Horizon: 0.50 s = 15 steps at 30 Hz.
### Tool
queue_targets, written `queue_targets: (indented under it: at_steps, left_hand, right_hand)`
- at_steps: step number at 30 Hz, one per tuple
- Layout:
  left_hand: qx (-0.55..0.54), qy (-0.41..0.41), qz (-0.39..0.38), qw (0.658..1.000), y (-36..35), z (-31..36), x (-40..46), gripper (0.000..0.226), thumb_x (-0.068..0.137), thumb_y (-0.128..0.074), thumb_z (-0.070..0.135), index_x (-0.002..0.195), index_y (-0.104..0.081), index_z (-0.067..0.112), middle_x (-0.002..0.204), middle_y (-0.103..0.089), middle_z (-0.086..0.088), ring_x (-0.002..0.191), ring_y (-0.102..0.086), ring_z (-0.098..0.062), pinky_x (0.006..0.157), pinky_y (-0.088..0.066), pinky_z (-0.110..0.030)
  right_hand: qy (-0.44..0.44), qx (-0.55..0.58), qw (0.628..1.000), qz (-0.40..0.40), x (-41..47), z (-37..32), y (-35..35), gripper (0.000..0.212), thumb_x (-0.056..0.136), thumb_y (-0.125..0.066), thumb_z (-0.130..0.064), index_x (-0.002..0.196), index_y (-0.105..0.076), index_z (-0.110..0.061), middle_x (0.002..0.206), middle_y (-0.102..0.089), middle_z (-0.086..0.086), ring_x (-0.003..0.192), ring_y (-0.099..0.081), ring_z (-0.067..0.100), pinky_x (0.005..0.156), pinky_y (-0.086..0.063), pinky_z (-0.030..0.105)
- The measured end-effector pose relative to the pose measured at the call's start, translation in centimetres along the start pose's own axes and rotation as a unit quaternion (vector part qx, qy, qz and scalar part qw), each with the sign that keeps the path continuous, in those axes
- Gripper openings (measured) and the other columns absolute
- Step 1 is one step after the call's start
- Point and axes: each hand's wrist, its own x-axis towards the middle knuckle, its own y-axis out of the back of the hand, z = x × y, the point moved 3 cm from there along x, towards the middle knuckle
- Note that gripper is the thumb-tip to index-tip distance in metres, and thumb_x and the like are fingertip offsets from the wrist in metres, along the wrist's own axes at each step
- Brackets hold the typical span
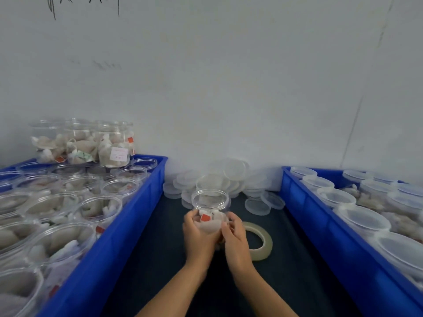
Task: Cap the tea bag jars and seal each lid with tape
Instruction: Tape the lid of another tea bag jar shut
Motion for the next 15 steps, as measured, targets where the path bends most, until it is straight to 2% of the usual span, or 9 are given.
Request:
queue_targets:
  at_steps: [2,5,7,9,11,13,15]
  left_hand:
    - [0.017,-0.017,-0.001,1.0,0.4,-0.9,0.0,0.076,0.068,-0.086,0.015,0.129,-0.042,0.024,0.126,-0.047,-0.004,0.102,-0.055,-0.013,0.069,-0.051,-0.023]
    - [0.039,-0.049,-0.008,0.998,0.8,-1.9,0.5,0.075,0.067,-0.087,0.015,0.125,-0.041,0.027,0.127,-0.045,-0.005,0.107,-0.053,-0.015,0.081,-0.052,-0.03]
    - [0.044,-0.063,-0.019,0.997,0.9,-2.3,0.8,0.076,0.065,-0.088,0.015,0.122,-0.04,0.031,0.126,-0.046,-0.005,0.108,-0.053,-0.015,0.086,-0.053,-0.034]
    - [0.042,-0.062,-0.028,0.997,1.1,-2.7,1.2,0.078,0.063,-0.09,0.019,0.122,-0.041,0.032,0.125,-0.048,-0.003,0.109,-0.054,-0.016,0.088,-0.055,-0.041]
    - [0.025,-0.049,-0.018,0.998,1.5,-3.2,1.6,0.077,0.062,-0.09,0.025,0.122,-0.043,0.034,0.121,-0.049,0.0,0.105,-0.055,-0.015,0.086,-0.056,-0.044]
    - [0.004,-0.039,-0.003,0.999,2.0,-3.4,2.1,0.074,0.063,-0.089,0.029,0.121,-0.045,0.037,0.119,-0.048,0.003,0.102,-0.054,-0.011,0.082,-0.057,-0.041]
    - [-0.003,-0.038,-0.004,0.999,2.4,-3.5,2.6,0.072,0.063,-0.088,0.031,0.121,-0.046,0.038,0.119,-0.048,0.006,0.102,-0.053,-0.009,0.079,-0.057,-0.036]
  right_hand:
    - [0.006,0.002,1.0,0.001,-0.3,1.0,-0.2,0.04,0.101,-0.044,-0.012,0.14,-0.038,-0.017,0.138,-0.045,0.006,0.125,-0.048,0.02,0.107,-0.04,0.044]
    - [0.033,-0.006,0.999,0.002,-0.4,1.8,-0.5,0.04,0.101,-0.044,-0.012,0.14,-0.038,-0.017,0.137,-0.045,0.002,0.126,-0.047,0.015,0.11,-0.037,0.038]
    - [0.05,-0.008,0.999,0.012,-0.4,2.2,-0.5,0.036,0.1,-0.045,-0.012,0.135,-0.042,-0.018,0.132,-0.049,0.0,0.121,-0.05,0.013,0.107,-0.04,0.037]
    - [0.055,0.0,0.998,0.022,-0.2,2.3,-0.4,0.027,0.1,-0.044,-0.011,0.126,-0.05,-0.018,0.117,-0.059,0.002,0.105,-0.059,0.014,0.092,-0.05,0.034]
    - [0.055,0.012,0.998,0.04,0.8,2.0,-0.2,0.02,0.1,-0.042,-0.01,0.111,-0.057,-0.016,0.099,-0.064,0.009,0.081,-0.062,0.017,0.069,-0.051,0.028]
    - [0.046,0.016,0.995,0.083,2.9,1.3,0.4,0.016,0.098,-0.045,-0.007,0.101,-0.058,-0.017,0.093,-0.062,0.007,0.077,-0.058,0.015,0.067,-0.046,0.023]
    - [0.036,-0.004,0.994,0.105,5.7,0.5,0.7,0.018,0.094,-0.05,-0.002,0.101,-0.054,-0.018,0.09,-0.058,0.0,0.076,-0.054,0.01,0.064,-0.041,0.021]
